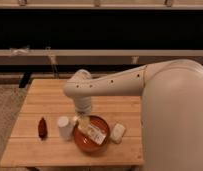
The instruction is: Place the bottle in the ceramic bowl
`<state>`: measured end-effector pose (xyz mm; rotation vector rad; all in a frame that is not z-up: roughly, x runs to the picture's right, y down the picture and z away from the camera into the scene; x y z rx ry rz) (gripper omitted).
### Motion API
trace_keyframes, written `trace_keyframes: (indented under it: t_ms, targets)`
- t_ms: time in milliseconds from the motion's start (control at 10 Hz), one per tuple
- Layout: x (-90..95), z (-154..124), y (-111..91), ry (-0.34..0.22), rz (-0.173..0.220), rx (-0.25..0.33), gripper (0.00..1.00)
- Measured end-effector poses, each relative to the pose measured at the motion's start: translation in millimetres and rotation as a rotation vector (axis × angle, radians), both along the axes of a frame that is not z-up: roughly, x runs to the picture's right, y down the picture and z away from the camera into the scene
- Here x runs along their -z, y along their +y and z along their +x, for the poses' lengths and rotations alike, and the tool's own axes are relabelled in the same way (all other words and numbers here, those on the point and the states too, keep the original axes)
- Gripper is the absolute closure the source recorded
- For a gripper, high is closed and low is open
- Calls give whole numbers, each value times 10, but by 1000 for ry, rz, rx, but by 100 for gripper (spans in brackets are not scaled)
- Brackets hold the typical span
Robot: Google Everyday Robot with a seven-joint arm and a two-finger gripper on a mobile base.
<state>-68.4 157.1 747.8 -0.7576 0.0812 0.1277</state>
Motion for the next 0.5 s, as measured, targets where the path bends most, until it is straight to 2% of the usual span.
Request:
trace_keyframes:
  t_ms: [400, 500]
  targets:
    - [-197, 226, -453, -112, 53, -155, 26]
    - [-222, 251, -505, -125, 61, -170, 26]
